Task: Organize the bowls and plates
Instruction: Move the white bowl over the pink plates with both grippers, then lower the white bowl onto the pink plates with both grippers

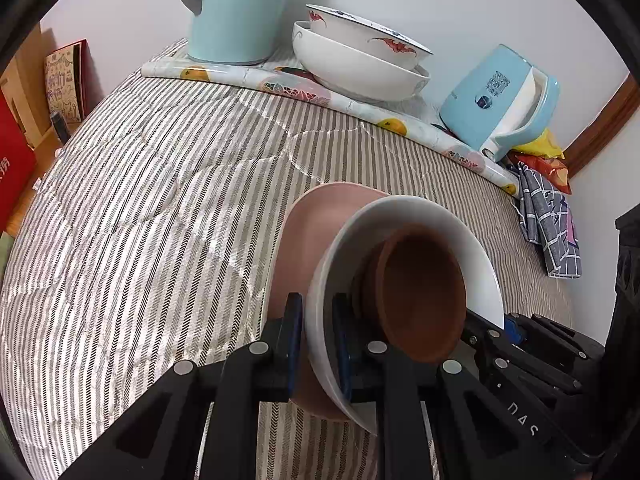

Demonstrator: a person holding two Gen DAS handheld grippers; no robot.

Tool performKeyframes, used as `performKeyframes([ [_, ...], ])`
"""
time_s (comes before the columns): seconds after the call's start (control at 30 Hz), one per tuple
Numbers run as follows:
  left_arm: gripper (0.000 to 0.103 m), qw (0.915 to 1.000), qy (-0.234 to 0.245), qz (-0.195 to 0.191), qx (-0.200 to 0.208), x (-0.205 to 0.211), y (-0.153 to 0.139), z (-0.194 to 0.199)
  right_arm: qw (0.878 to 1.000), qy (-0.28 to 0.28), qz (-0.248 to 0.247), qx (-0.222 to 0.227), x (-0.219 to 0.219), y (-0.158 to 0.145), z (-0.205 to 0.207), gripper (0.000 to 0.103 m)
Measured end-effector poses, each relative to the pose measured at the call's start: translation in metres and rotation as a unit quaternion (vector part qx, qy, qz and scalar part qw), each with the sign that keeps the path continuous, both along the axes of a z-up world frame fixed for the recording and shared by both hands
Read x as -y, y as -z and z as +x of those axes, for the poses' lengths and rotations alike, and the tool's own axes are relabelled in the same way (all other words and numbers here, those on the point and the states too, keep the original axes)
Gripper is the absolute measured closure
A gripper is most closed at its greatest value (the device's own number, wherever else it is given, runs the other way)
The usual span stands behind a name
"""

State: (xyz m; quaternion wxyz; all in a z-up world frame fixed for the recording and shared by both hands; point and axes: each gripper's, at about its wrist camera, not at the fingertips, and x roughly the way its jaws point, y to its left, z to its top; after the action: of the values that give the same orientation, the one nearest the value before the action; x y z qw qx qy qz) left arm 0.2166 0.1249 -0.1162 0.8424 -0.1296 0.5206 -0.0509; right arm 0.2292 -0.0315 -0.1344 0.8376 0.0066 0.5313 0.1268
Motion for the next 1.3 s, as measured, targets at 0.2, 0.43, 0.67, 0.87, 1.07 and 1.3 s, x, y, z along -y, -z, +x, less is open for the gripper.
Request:
performKeyframes([
  [0.2, 0.087, 0.9999, 0.001, 0.013, 0.0, 0.002, 0.0, 0.001, 1.0, -0.003, 0.004, -0.008, 0.0, 0.0, 0.001, 0.087],
  [0.43, 0.081, 0.9995, -0.001, 0.029, 0.01, 0.002, -0.002, 0.004, 1.0, -0.008, -0.018, 0.008, -0.004, -0.002, 0.002, 0.087],
  [0.67, 0.081, 0.9993, 0.007, 0.038, 0.005, 0.004, -0.002, 0.005, 1.0, -0.017, -0.023, 0.002, -0.003, -0.002, 0.006, 0.086],
  [0.87, 0.081, 0.9986, 0.007, 0.052, -0.006, 0.008, -0.001, 0.007, 0.999, -0.021, -0.028, -0.005, -0.004, -0.001, 0.008, 0.087],
  [1.07, 0.081, 0.9971, 0.009, 0.073, -0.021, 0.012, -0.001, 0.01, 0.999, -0.024, -0.034, -0.007, -0.006, -0.001, 0.008, 0.088],
  [1.3, 0.081, 0.9964, 0.011, 0.081, -0.02, 0.014, -0.001, 0.01, 0.998, -0.039, -0.047, -0.018, -0.009, -0.002, 0.01, 0.089],
])
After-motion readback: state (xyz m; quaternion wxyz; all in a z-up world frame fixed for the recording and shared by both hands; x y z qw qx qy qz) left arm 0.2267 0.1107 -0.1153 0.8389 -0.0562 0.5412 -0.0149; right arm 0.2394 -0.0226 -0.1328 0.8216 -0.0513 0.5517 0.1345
